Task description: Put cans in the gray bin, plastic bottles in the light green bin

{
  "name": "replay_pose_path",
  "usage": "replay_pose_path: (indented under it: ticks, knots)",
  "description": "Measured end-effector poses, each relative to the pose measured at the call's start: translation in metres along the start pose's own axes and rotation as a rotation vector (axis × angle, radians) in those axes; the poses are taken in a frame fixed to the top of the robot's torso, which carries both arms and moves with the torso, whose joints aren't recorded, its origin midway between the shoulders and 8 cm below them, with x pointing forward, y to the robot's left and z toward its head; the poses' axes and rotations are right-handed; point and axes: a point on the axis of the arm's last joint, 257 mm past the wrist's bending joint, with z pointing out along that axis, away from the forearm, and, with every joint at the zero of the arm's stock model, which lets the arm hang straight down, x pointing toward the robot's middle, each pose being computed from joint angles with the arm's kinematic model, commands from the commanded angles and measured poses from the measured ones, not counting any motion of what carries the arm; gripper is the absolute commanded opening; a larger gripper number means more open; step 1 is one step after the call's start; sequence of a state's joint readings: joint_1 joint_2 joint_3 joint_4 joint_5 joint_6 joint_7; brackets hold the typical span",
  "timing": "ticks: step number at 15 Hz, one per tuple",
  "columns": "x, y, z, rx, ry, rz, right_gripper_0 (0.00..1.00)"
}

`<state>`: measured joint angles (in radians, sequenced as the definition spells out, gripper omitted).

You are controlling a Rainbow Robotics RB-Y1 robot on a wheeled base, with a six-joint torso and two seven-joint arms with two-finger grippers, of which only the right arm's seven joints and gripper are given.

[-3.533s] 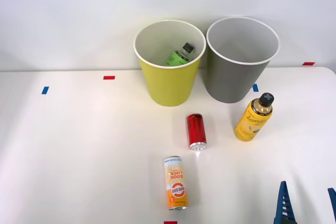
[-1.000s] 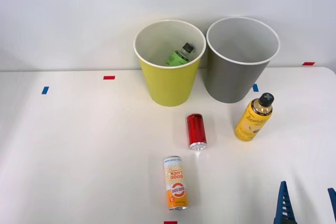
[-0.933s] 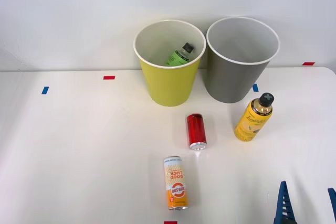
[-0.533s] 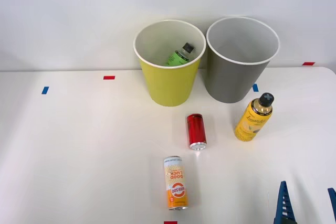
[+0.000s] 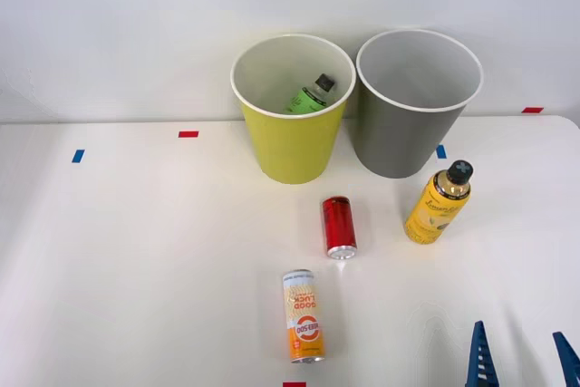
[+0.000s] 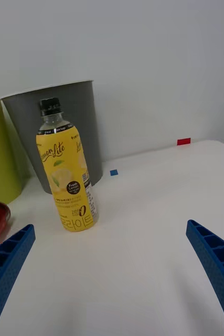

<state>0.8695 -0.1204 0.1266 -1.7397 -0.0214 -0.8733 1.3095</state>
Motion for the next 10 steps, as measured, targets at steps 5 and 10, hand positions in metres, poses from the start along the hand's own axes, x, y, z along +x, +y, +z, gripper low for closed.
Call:
replay_pose_path:
  ticks: [5,10]
  knots:
    - [-0.012,0.007,0.015,-0.078,-0.032,-0.099,1.0]
    - [-0.011,-0.001,0.033,-0.003,-0.049,-0.175,1.0]
